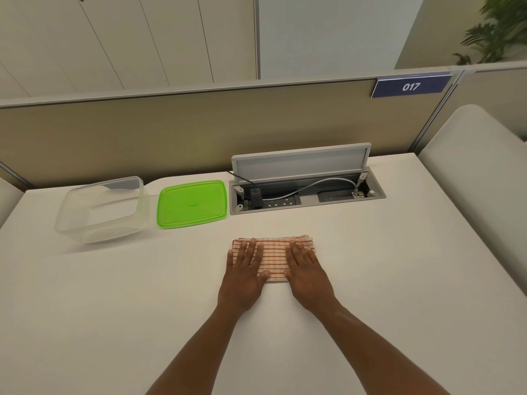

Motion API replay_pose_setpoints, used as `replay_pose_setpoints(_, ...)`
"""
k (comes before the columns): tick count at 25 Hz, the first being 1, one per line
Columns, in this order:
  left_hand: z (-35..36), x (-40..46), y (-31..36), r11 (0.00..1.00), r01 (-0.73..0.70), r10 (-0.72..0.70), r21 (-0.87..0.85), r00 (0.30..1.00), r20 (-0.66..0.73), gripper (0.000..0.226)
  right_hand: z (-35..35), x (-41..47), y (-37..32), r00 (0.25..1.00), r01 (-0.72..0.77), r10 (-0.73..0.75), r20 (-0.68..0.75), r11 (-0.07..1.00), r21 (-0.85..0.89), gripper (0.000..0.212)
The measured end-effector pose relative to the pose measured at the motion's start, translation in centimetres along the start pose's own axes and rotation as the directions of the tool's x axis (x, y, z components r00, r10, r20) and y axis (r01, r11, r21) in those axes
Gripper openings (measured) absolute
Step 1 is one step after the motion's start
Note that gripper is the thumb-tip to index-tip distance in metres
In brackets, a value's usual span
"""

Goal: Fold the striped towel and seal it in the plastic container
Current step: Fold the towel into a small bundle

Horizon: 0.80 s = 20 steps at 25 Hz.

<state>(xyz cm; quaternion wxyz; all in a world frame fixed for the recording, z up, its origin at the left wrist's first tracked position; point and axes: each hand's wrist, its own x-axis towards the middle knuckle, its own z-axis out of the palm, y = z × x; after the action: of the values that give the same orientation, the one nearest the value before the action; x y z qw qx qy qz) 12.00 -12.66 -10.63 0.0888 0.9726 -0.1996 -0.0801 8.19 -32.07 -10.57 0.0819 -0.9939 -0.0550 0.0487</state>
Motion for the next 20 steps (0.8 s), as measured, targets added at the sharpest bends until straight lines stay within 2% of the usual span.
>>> replay_pose_setpoints(6,-0.4,-0.5,-0.3,1.0,0.006,-0.006,-0.005,1.0,-0.002,0.073,-0.4,-0.4,0.4,1.0,-0.004,0.003,-0.018,0.999,-0.039,0.056)
replay_pose_setpoints(8,-0.6,-0.7,-0.2,1.0,0.01,-0.01,-0.006,0.999,-0.044,0.073,-0.9,-0.5,0.2,0.999,0.007,-0.008,-0.037,1.0,-0.027,0.055)
replay_pose_setpoints(10,-0.7,-1.0,0.2,0.999,0.04,-0.043,-0.027,0.99,-0.135,0.073,-1.7,-0.6,-0.4,0.992,-0.02,0.026,-0.127,0.999,0.047,0.055)
replay_pose_setpoints(12,-1.1,-1.0,0.8,0.979,0.175,-0.193,-0.101,0.957,-0.216,0.07,-2.6,-0.3,-1.1,0.95,-0.171,0.213,-0.228,0.967,0.19,0.056)
replay_pose_setpoints(14,-2.0,-0.7,1.2,0.904,0.368,-0.412,-0.218,0.887,-0.21,0.063,-3.5,0.1,-1.5,0.869,-0.355,0.438,-0.231,0.876,0.326,0.057)
replay_pose_setpoints(17,-3.5,0.2,1.5,0.798,0.55,-0.583,-0.245,0.808,-0.087,0.051,-4.4,0.3,-1.7,0.786,-0.568,0.614,-0.067,0.761,0.314,0.057)
replay_pose_setpoints(20,-4.1,1.0,1.6,0.686,0.642,-0.662,-0.342,0.746,0.07,0.046,-4.7,0.5,-1.9,0.74,-0.652,0.668,0.081,0.681,0.334,0.049)
